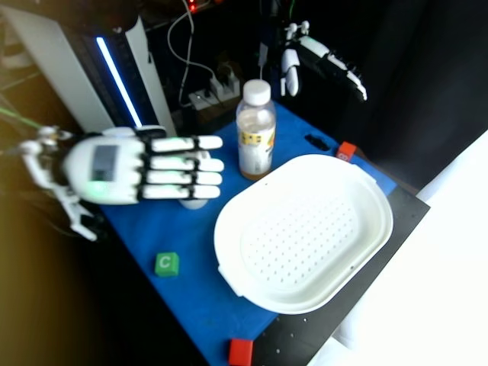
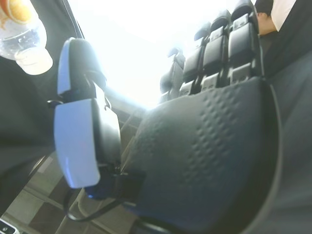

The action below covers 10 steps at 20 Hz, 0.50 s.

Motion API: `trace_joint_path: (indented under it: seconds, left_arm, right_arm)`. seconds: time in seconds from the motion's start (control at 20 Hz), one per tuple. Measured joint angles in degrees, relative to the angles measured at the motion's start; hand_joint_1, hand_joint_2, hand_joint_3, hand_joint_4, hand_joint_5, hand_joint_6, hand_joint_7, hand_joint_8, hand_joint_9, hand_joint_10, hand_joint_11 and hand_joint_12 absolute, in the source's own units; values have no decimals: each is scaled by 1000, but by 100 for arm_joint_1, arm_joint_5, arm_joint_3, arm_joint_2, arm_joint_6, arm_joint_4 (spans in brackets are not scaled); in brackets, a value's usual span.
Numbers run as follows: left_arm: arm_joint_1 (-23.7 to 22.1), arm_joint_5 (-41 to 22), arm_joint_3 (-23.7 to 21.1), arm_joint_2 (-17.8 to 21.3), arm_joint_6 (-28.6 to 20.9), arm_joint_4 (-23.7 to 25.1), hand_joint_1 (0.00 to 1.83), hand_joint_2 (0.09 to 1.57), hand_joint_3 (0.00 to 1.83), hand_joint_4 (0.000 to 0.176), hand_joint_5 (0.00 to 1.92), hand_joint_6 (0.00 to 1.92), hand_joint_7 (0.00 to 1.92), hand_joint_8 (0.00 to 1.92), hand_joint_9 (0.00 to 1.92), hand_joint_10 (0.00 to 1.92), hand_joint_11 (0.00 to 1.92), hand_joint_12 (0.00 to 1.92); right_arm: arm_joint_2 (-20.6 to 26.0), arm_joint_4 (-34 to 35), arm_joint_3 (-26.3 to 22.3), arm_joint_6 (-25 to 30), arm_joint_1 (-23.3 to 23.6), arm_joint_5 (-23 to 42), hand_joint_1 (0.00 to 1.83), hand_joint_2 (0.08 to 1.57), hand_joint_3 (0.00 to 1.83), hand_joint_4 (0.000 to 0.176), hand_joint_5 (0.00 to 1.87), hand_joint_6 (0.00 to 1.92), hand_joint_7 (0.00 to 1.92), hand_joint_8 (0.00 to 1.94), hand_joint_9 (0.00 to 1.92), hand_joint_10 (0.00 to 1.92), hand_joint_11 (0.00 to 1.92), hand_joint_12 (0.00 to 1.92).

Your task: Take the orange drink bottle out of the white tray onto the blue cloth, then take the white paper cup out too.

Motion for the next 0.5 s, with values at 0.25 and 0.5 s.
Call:
trace_joint_path:
  seconds: [0.25,0.5]
  left_arm:
    - [0,-17,-11,0,-24,2,643,1154,0,166,0,0,0,0,0,0,0,0]
    - [0,-26,-52,61,-15,219,559,1173,5,160,15,5,0,0,0,0,23,11]
  right_arm:
    - [293,4,-199,11,0,754,464,944,95,118,0,0,0,0,0,0,39,23]
    - [662,597,-267,-188,-2,1510,486,1355,28,0,0,0,53,3,119,63,0,898]
